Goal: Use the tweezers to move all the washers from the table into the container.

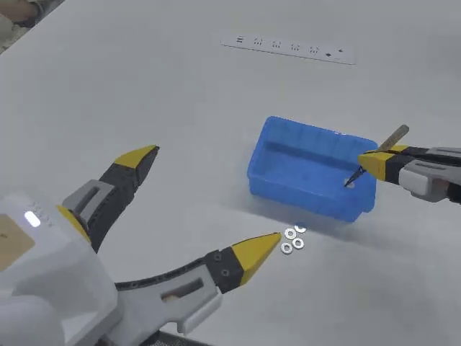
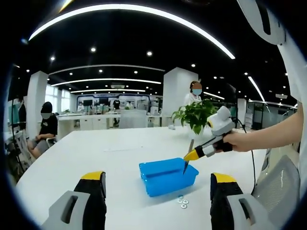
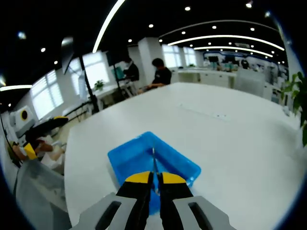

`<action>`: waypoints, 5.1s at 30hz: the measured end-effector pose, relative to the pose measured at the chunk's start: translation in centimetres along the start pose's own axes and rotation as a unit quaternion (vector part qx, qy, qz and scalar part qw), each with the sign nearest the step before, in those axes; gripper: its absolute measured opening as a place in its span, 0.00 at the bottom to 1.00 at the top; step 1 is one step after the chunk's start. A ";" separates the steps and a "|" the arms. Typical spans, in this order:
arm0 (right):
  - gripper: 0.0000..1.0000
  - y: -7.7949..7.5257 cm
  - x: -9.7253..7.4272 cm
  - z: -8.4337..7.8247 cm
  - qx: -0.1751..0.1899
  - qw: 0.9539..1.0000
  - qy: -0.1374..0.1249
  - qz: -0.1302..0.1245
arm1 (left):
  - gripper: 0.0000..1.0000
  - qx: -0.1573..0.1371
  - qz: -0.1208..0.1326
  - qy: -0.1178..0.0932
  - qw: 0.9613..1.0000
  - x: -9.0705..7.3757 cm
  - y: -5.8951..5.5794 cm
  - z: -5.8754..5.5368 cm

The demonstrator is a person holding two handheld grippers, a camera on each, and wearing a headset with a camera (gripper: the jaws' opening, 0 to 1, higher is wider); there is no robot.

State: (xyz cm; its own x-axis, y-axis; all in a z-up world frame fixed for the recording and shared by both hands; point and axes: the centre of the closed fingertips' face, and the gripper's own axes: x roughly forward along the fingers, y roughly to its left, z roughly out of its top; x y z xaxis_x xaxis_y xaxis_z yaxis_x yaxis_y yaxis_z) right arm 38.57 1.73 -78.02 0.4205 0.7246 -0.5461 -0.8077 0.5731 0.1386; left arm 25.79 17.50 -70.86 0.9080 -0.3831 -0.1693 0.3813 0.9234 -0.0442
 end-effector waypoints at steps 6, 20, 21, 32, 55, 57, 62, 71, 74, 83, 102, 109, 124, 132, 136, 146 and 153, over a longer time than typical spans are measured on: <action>0.03 -0.4 1.1 -0.7 -0.026 1.000 0.018 -0.003 | 0.92 -0.010 0.010 0.001 1.000 -0.3 1.2 -0.6; 0.03 0.5 -0.7 1.2 -0.028 1.000 -0.014 -0.003 | 0.89 -0.010 0.010 0.012 1.000 -0.2 0.6 -1.0; 0.03 0.7 -1.0 1.5 -0.028 0.999 -0.018 -0.003 | 0.89 -0.010 0.010 0.012 1.000 -0.2 0.6 -1.0; 0.03 6.3 -3.5 4.1 -0.014 0.996 -0.074 0.050 | 0.87 -0.011 0.009 0.015 1.000 -0.1 0.4 -1.1; 0.03 11.8 0.8 -3.4 0.000 0.991 0.033 0.128 | 0.83 -0.011 0.019 0.019 1.000 -0.2 0.4 -0.8; 0.03 11.7 0.9 -3.5 0.004 0.991 0.034 0.126 | 0.82 -0.011 0.019 0.021 1.000 0.0 0.0 -0.6; 0.03 11.3 1.0 -3.6 0.007 0.992 0.033 0.119 | 0.81 -0.009 0.017 0.026 0.999 -0.1 0.3 -0.9; 0.03 12.1 1.2 -4.1 -0.015 0.992 0.043 0.118 | 0.79 -0.007 0.017 0.033 0.999 0.2 -0.6 -0.5; 0.04 12.5 1.2 -4.1 -0.064 0.990 0.046 0.121 | 0.79 -0.007 0.020 0.032 0.999 0.3 -0.8 -0.3; 0.03 13.7 1.0 -4.8 -0.167 0.978 0.049 0.112 | 0.77 -0.020 0.032 0.029 0.999 0.1 -0.3 -0.1; 0.03 9.3 -1.8 1.7 -0.027 0.994 -0.072 0.083 | 0.75 -0.030 0.035 0.023 0.999 -0.2 0.3 -0.1; 0.03 5.8 -2.6 3.5 0.017 0.993 -0.106 0.050 | 0.75 -0.032 0.026 0.025 0.999 0.0 0.1 -0.2; 0.03 -0.3 -0.4 2.0 0.075 0.995 -0.066 -0.022 | 0.73 -0.031 0.028 0.029 0.999 -0.2 0.3 -0.5; 0.03 -0.4 1.7 0.2 0.066 0.997 -0.021 -0.022 | 0.72 -0.031 0.030 0.033 0.999 -0.3 0.7 -0.9; 0.03 -0.2 2.2 -0.1 0.061 0.998 -0.009 -0.015 | 0.71 -0.031 0.029 0.033 0.999 -0.5 1.2 -1.2; 0.03 0.0 2.5 -0.7 0.014 1.000 0.019 -0.015 | 0.70 -0.028 0.027 0.039 0.998 -0.6 1.6 -1.8; 0.04 0.3 1.7 -0.1 -0.009 1.000 0.015 -0.013 | 0.70 -0.027 0.027 0.038 0.999 -0.5 1.5 -1.7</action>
State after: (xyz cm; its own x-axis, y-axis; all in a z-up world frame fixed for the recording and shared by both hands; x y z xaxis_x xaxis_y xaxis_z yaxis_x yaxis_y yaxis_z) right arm 38.99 3.09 -79.03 0.4293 0.6979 -0.5732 -0.8042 0.5842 0.1090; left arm 25.57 19.09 -72.49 0.9104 -0.3317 -0.2474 0.3204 0.9434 -0.0857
